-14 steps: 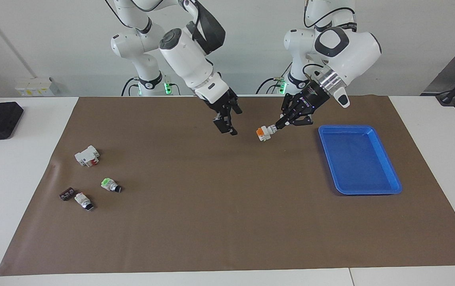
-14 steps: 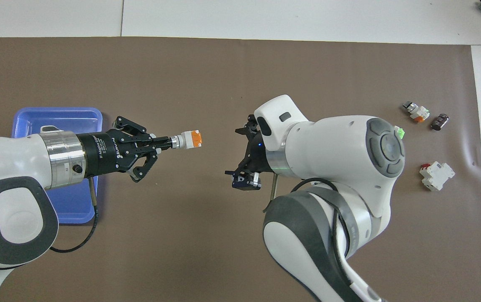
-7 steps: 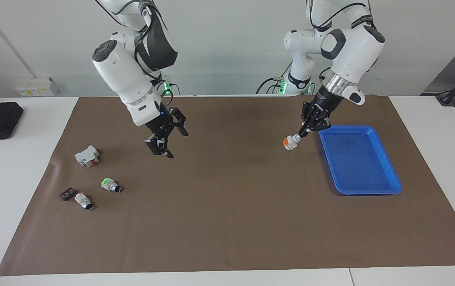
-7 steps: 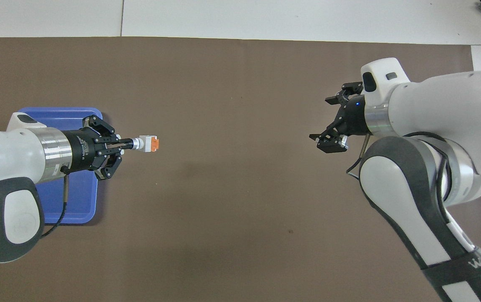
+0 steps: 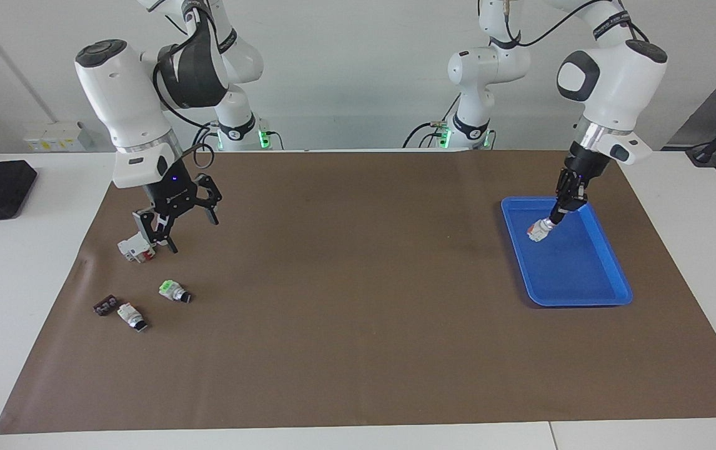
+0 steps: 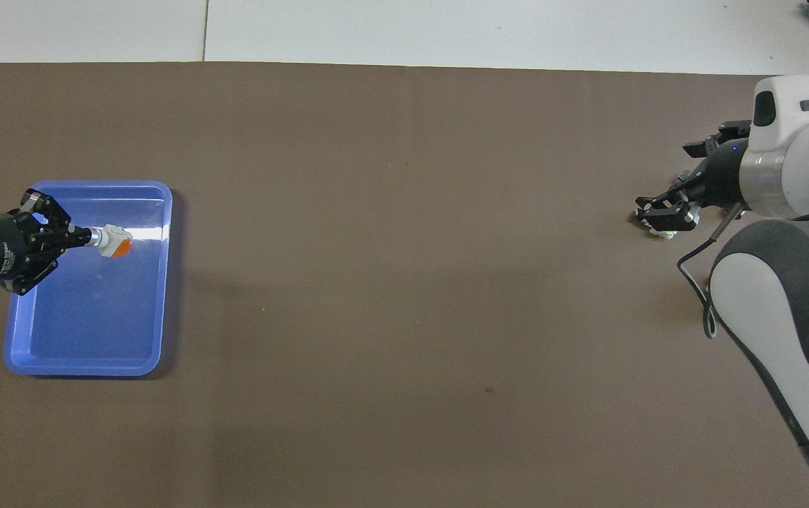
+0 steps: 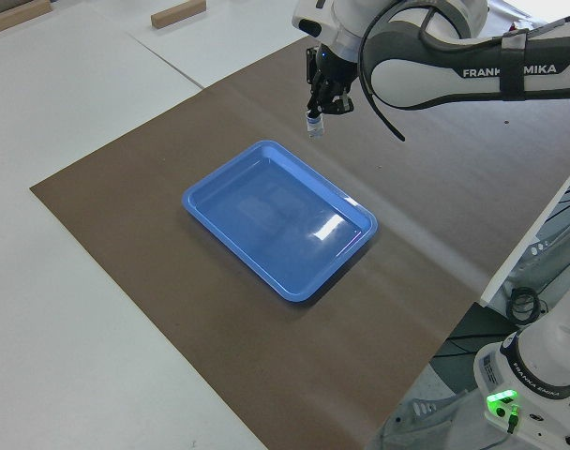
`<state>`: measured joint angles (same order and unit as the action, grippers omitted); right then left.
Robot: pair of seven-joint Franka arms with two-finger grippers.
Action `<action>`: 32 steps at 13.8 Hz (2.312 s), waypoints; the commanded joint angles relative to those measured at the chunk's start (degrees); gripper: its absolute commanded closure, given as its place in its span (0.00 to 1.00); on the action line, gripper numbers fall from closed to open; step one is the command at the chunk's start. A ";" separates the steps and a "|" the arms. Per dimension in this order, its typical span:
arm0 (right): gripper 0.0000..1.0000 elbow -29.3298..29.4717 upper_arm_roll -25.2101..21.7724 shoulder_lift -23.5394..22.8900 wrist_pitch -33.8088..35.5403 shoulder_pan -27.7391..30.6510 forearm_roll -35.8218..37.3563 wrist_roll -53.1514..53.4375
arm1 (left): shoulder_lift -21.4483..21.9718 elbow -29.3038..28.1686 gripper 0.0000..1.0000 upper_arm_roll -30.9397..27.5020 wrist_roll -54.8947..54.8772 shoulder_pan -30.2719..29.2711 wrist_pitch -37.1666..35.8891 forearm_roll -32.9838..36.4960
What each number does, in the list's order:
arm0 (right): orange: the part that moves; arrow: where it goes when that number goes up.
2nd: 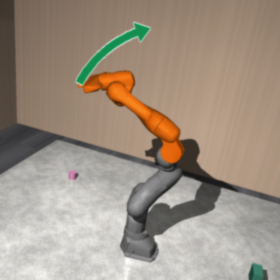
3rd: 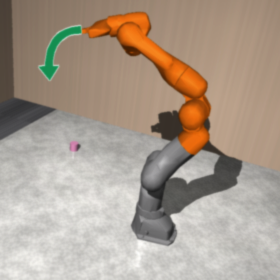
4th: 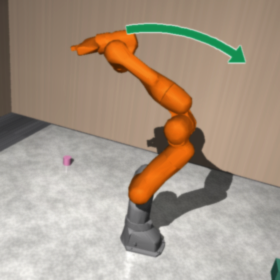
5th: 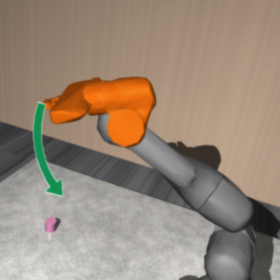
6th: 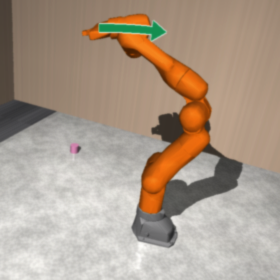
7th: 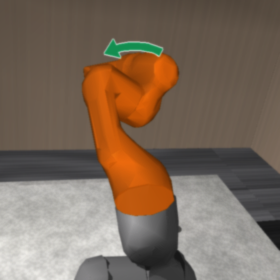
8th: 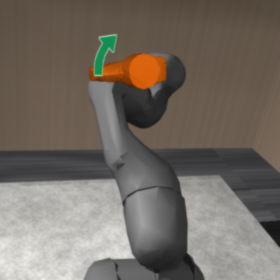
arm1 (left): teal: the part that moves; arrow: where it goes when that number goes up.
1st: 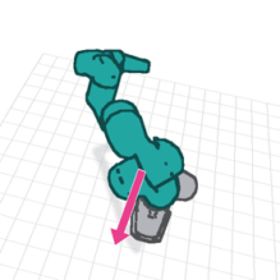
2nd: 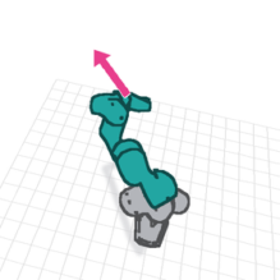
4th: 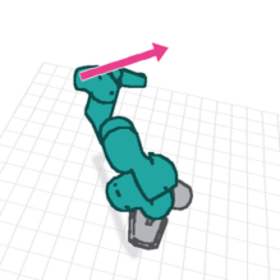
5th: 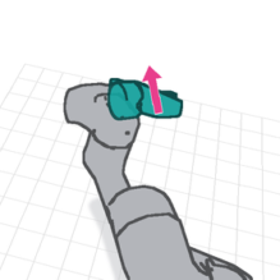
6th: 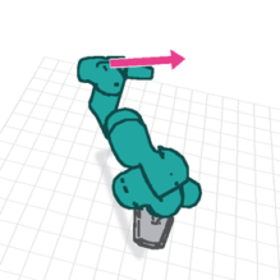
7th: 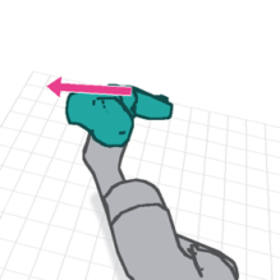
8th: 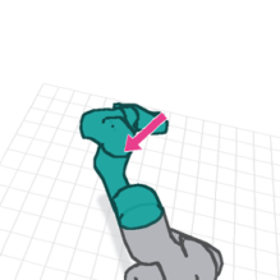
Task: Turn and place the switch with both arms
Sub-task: 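Lower the switch into the blue tray with the left gripper while the right gripper returns, then open the left gripper to release the switch in the tray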
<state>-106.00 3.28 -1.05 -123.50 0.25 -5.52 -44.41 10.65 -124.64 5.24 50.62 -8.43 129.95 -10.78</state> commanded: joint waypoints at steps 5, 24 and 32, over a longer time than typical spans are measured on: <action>0.00 7.63 0.50 0.00 11.14 4.93 4.02 23.01 | -3.09 -1.21 1.00 0.56 -28.46 -5.20 1.17 10.04; 0.00 14.06 -7.86 5.09 39.21 -0.51 5.17 47.13 | -9.07 -9.92 0.99 0.73 -45.61 -13.55 17.18 10.43; 0.00 14.33 -7.77 5.18 39.03 -0.60 5.17 47.13 | -9.16 -3.27 0.43 0.91 -45.79 -12.23 8.51 10.43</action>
<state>-89.76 -4.73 2.60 -83.48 -0.52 -0.36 2.44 0.98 -131.68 5.99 5.32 -21.08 143.84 -1.11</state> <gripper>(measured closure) 0.000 0.432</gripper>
